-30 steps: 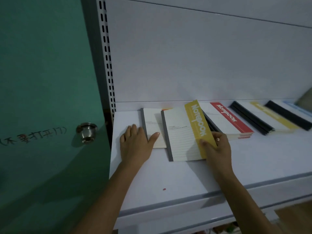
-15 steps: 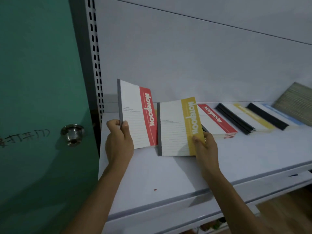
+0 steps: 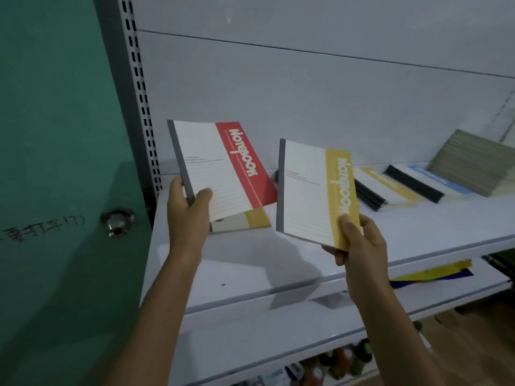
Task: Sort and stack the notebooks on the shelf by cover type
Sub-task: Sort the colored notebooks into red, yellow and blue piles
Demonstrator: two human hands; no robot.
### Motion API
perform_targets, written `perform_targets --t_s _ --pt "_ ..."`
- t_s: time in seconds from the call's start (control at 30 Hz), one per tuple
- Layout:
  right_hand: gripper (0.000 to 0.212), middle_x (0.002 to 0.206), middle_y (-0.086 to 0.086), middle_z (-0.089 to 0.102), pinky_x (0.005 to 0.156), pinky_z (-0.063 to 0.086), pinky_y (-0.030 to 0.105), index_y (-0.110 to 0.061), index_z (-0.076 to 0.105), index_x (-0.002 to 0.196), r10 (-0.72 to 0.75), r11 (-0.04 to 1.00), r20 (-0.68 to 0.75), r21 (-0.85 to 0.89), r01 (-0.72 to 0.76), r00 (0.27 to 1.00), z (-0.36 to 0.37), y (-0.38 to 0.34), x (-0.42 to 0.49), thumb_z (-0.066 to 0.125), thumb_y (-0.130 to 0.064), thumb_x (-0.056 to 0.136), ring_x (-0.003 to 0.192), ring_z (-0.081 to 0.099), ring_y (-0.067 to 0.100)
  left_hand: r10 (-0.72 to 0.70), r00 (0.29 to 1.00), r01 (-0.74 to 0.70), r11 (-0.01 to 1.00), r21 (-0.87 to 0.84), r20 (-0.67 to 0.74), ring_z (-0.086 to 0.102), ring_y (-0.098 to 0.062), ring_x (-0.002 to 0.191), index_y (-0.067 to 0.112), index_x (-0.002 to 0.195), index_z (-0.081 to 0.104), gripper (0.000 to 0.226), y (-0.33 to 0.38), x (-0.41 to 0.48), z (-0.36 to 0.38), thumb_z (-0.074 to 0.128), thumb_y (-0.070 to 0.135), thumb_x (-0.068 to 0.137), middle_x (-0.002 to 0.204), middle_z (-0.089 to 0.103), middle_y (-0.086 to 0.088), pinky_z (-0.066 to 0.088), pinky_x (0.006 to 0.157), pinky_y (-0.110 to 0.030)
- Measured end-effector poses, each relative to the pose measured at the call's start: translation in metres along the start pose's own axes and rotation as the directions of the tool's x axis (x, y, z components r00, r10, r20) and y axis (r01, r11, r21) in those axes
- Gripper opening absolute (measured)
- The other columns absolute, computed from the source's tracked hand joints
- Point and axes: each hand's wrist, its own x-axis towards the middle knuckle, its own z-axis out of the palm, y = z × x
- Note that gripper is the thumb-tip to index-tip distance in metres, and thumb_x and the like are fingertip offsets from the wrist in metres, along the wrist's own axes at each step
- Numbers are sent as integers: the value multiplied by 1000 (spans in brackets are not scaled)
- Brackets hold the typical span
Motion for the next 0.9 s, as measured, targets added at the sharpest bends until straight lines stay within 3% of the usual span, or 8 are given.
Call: perform_targets --t_s 0.1,0.17,0.23,0.33,0.4,0.6,0.77,0.9 --pt "6 68 -2 66 37 40 20 -26 59 96 18 999 -73 29 -16 997 -45 -9 -10 53 -27 97 50 59 17 -29 998 32 998 -53 59 59 -4 105 39 138 40 48 -1 -56 39 52 19 97 122 59 15 57 76 -24" --pt "8 69 -4 66 38 43 22 -30 58 93 35 998 -109 65 -28 993 -77 -12 -16 54 -25 96 51 59 16 -50 996 55 997 -63 80 56 -11 113 40 140 37 49 -5 -96 68 50 20 98 129 56 11 55 85 -33" --pt "9 76 -2 65 39 45 23 -30 58 96 37 998 -151 53 -29 988 -113 -14 -22 53 -22 97 55 58 16 -60 994 66 996 -59 93 56 -12 115 35 140 38 46 -10 -129 93 48 20 98 129 57 8 53 88 -33" --pt "10 82 2 64 39 46 23 -25 57 105 51 999 -209 27 -47 977 -169 -18 -26 53 -22 97 58 58 19 -74 995 77 996 -36 62 63 -3 101 31 133 40 39 -13 -165 124 50 23 97 115 62 11 54 69 -16" --pt "6 83 3 65 39 46 23 -28 57 101 68 998 -229 9 -67 971 -204 -19 -27 53 -25 97 60 59 21 -102 994 105 993 -62 42 64 6 88 33 124 38 35 -15 -185 144 53 21 95 106 61 14 51 56 -11" --pt "6 83 3 65 42 45 27 -27 57 100 74 996 -194 -44 -84 978 -265 -22 -22 52 -25 97 53 56 12 -140 988 141 990 -10 63 66 3 81 37 118 41 36 -23 -230 185 56 16 92 98 64 15 55 59 -22" --pt "8 71 1 65 37 43 22 -30 57 97 68 996 -137 -50 -76 988 -273 -18 -8 53 -23 97 43 51 7 -131 990 126 988 86 54 63 8 78 39 118 40 41 -25 -231 200 54 12 91 95 65 18 48 53 -9" --pt "6 63 -2 66 39 43 22 -25 57 100 88 994 -94 -56 -94 992 -264 -9 17 52 -24 97 43 51 13 -134 989 123 981 150 67 62 11 80 41 121 37 42 -29 -213 212 51 13 92 96 63 20 47 54 -11"
